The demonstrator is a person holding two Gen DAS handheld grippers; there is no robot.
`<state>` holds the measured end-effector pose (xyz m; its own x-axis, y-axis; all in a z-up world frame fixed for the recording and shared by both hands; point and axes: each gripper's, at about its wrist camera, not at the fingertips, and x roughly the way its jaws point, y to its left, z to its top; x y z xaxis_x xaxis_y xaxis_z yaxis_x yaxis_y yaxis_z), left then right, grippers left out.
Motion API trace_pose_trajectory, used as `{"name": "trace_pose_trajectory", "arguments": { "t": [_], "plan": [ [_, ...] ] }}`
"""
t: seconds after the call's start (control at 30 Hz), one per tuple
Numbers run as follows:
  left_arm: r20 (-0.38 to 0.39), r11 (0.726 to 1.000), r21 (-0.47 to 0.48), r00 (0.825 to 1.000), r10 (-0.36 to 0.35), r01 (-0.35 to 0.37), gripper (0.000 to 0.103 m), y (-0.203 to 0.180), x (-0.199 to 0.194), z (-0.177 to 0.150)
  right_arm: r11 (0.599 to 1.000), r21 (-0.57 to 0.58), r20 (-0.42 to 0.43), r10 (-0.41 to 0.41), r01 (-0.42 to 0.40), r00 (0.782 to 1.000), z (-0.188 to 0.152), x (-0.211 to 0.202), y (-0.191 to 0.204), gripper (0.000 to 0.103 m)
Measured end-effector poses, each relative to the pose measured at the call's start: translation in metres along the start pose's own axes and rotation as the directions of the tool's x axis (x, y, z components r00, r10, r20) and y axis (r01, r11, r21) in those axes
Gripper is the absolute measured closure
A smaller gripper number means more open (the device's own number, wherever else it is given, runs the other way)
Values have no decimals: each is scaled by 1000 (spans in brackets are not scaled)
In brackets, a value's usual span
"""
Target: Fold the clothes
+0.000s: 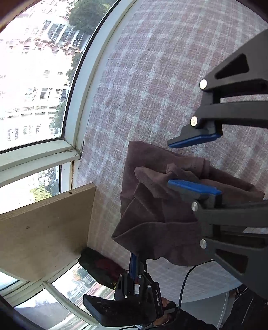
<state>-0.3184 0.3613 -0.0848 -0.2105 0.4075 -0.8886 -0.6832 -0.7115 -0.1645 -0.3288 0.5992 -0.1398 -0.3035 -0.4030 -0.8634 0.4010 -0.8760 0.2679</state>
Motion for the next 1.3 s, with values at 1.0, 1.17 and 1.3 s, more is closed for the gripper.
{"name": "trace_pose_trajectory", "arguments": {
  "t": [1.0,1.17,1.3],
  "plan": [
    [12,981,-182,997,78,-74,85,53,16,-1,954,-234,-128,-219,185,967,33,68,7,75],
    [67,967,-237,991,114,-96,68,70,-16,-6,994,34,11,-101,100,995,32,4,-35,59],
    [151,975,-223,988,34,0,68,54,-37,0,998,-3,91,60,-60,994,33,-19,-9,59]
  ]
}}
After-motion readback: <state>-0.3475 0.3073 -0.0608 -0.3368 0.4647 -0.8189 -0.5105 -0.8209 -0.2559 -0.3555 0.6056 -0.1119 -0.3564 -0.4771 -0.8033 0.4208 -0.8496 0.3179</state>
